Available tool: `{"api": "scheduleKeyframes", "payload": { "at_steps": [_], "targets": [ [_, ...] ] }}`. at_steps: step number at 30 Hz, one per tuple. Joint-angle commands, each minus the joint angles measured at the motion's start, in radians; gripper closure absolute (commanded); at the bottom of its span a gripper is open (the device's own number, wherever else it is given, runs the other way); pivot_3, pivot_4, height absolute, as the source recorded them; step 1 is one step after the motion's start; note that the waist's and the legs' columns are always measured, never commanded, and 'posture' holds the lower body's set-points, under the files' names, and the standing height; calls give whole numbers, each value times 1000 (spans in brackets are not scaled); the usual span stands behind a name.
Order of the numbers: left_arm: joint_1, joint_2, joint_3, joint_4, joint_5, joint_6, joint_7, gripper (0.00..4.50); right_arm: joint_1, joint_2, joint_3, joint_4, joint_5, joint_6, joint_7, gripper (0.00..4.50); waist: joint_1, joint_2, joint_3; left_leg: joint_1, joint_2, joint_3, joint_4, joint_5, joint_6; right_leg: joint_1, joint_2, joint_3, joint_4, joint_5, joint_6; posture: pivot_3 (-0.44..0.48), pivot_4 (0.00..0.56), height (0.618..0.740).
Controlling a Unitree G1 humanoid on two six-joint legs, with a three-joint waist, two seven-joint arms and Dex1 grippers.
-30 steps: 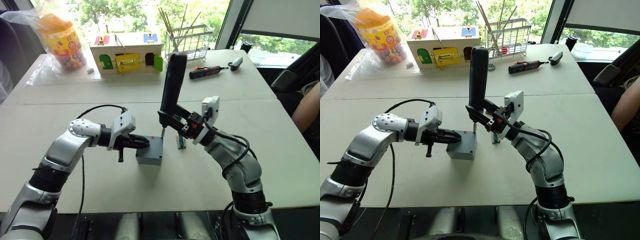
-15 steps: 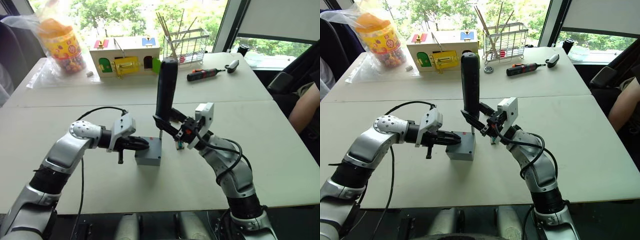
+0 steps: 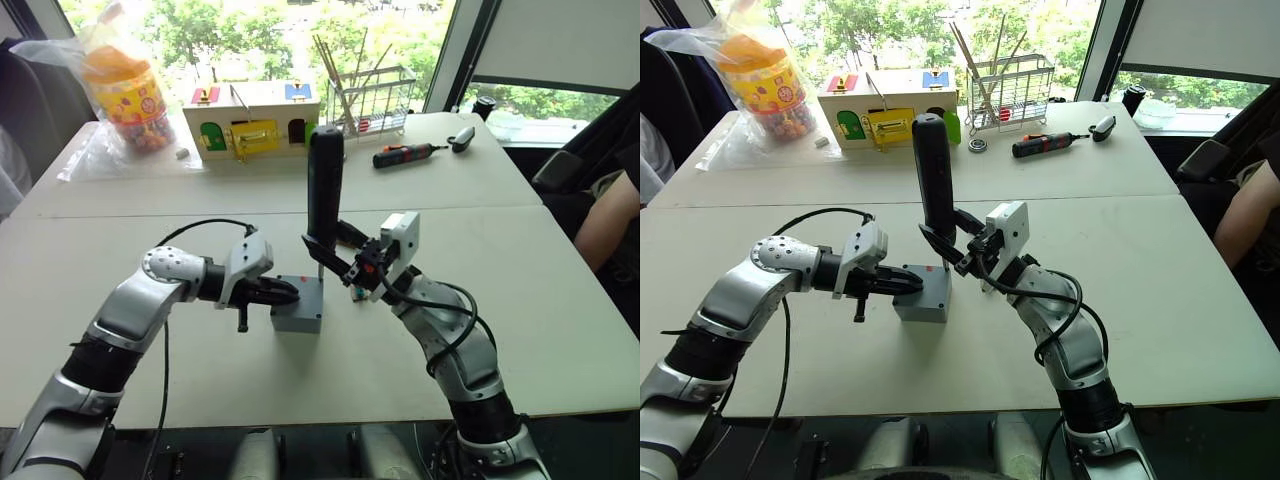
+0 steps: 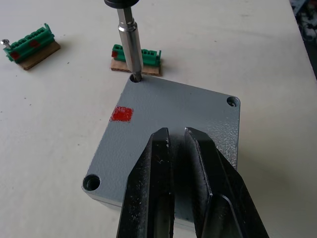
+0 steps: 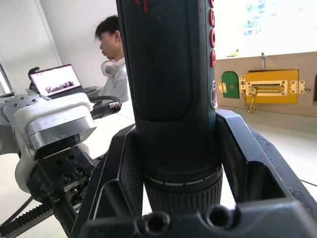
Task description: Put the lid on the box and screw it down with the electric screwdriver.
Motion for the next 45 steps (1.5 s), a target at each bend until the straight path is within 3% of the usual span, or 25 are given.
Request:
{"api": "scheduleKeyframes", "payload": {
  "at_steps": [1,9,24,37,45],
  "targets": [
    [13,2,-21,-4,17,11,0,4054,62,-28,35,105,-57,60,-15,2816,0,-1,-1,0,0,0,0,0,0,0,0,0,0,0,0,0,150,736],
    [15,2,-25,-4,18,12,0,4054,86,15,11,117,-50,40,-86,2816,1,-4,-7,0,0,-1,0,0,0,1,0,0,0,0,0,0,150,736],
    [19,5,-52,25,43,-10,-11,4054,65,58,-6,25,-19,-26,-93,2816,1,-3,-6,0,1,-1,0,0,0,0,0,0,-1,0,0,0,150,736],
    [32,3,-56,24,45,-13,-6,4054,98,24,21,56,-44,23,-79,2816,1,-3,-6,-1,2,-1,-5,0,0,0,-1,0,-7,0,0,0,150,736],
    [41,6,-58,26,51,-18,-5,4054,130,10,47,94,-71,12,-79,2816,1,-4,-7,15,3,0,-17,0,0,14,-1,0,-17,-1,-2,0,150,736]
  ]
}}
